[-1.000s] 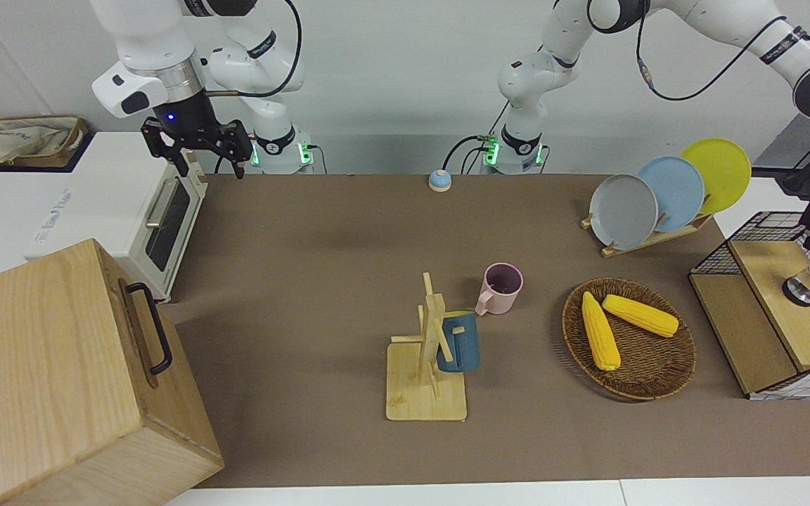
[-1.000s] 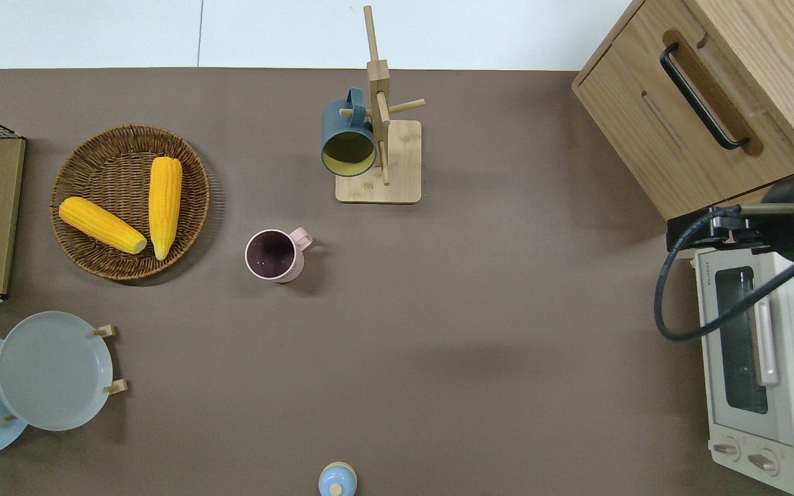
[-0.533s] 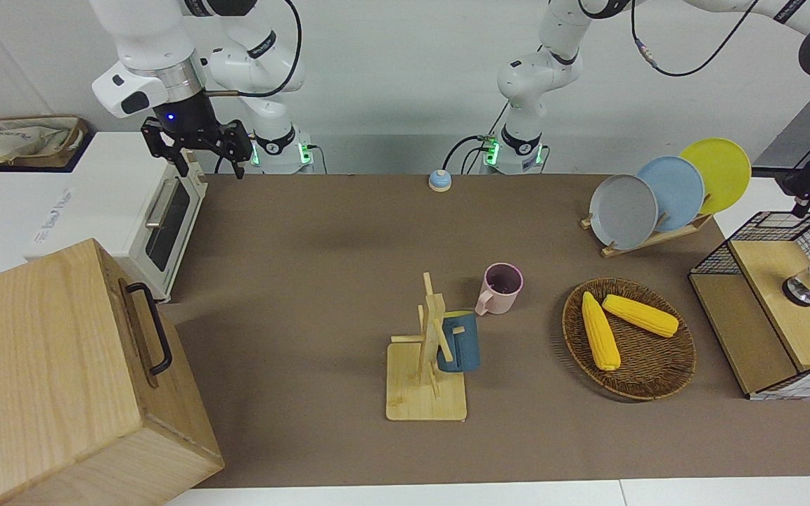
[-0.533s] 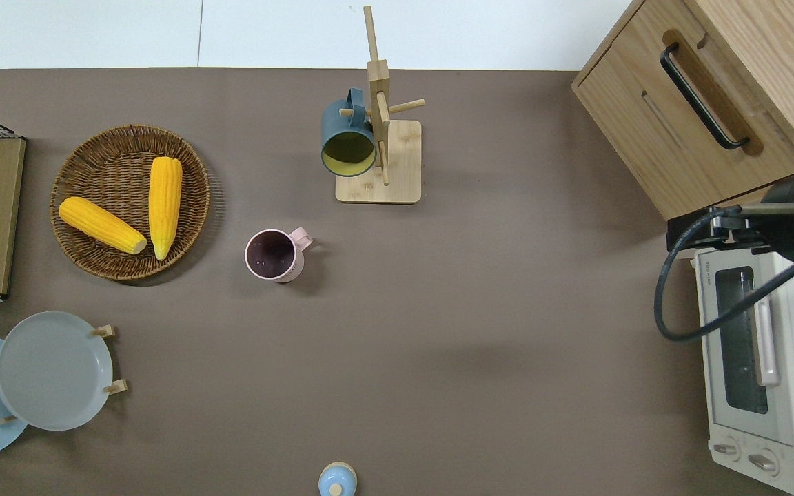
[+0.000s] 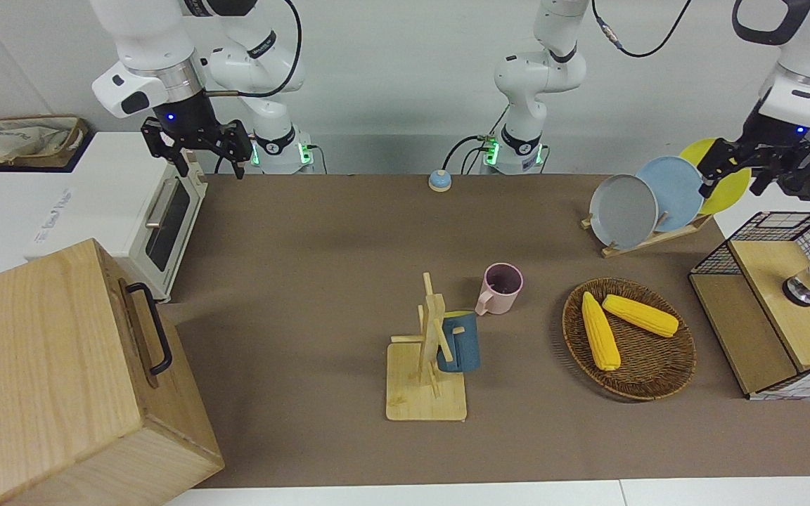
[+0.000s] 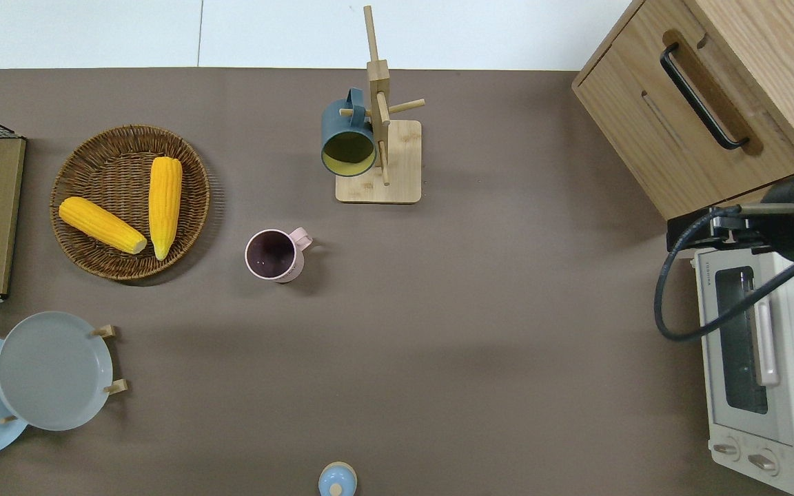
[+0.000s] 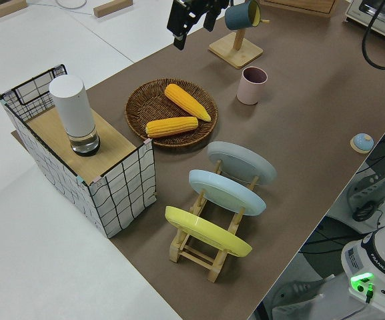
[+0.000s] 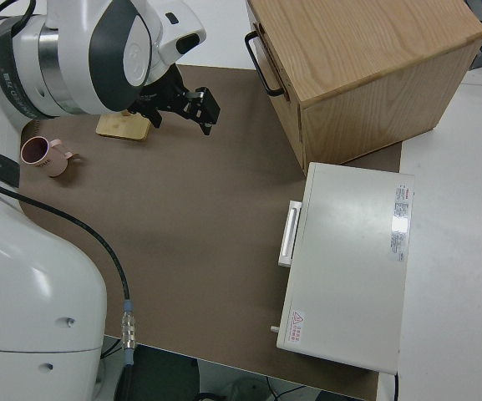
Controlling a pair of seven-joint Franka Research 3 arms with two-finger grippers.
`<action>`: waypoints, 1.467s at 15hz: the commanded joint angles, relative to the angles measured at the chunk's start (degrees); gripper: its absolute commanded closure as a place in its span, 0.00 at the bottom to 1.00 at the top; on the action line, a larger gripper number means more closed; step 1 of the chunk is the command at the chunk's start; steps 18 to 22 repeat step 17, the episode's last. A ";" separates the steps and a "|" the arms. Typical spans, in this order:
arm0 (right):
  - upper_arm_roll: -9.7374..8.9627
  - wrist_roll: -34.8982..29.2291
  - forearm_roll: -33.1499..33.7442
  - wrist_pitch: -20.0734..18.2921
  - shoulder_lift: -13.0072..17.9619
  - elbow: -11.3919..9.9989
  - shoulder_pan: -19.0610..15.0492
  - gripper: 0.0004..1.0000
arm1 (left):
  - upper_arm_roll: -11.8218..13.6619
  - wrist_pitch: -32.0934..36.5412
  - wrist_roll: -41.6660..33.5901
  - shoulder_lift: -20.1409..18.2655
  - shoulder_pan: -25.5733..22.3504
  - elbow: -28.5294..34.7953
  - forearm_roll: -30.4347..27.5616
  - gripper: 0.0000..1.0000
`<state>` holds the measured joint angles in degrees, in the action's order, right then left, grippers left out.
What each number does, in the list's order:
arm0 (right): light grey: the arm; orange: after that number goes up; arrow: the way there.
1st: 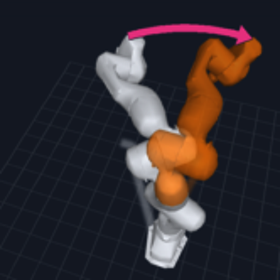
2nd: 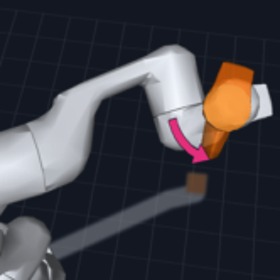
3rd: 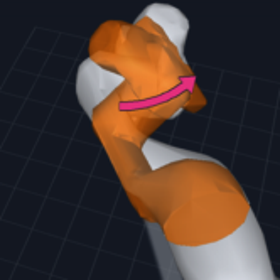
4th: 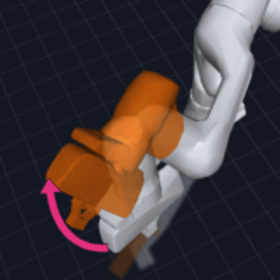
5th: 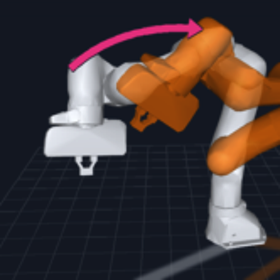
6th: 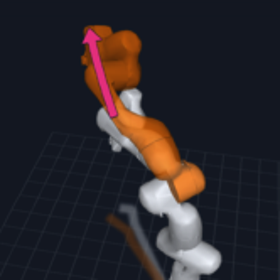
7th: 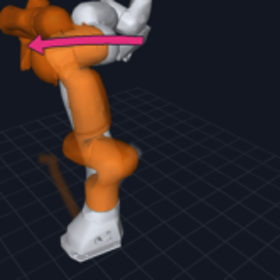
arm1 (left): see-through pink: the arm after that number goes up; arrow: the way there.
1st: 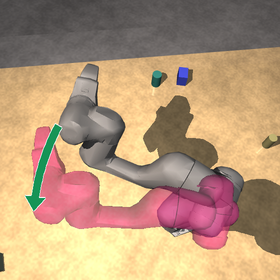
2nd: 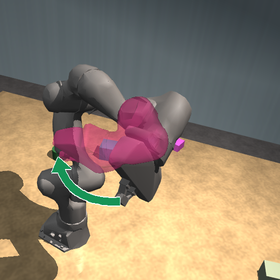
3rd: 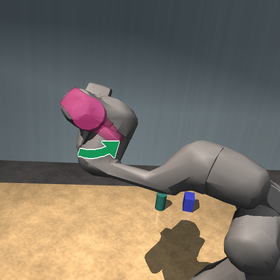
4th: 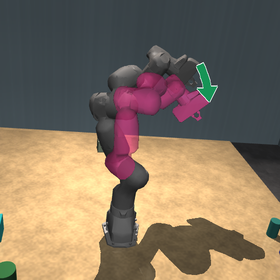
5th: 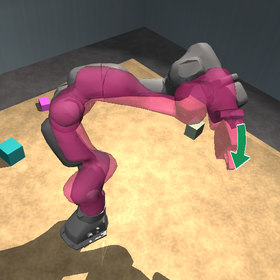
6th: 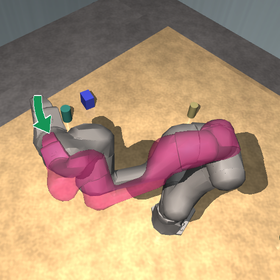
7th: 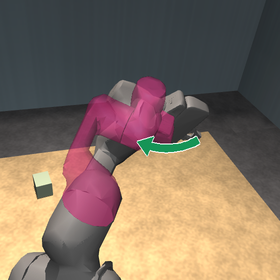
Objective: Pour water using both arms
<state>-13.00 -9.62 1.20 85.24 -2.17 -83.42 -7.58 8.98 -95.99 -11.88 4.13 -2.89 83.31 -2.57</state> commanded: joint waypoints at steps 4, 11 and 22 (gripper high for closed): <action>-0.10 0.39 -0.93 0.01 0.15 -0.07 -0.33 0.01 | 0.86 6.42 2.30 -2.46 9.02 0.80 1.78 0.00; -0.10 0.39 -0.93 0.01 0.15 -0.07 -0.33 0.01 | 4.47 8.62 5.90 -4.57 19.84 1.95 1.69 0.00; -0.10 0.39 -0.93 0.01 0.23 -0.07 -0.33 0.01 | 3.76 9.51 6.78 -4.31 20.38 1.95 1.60 0.00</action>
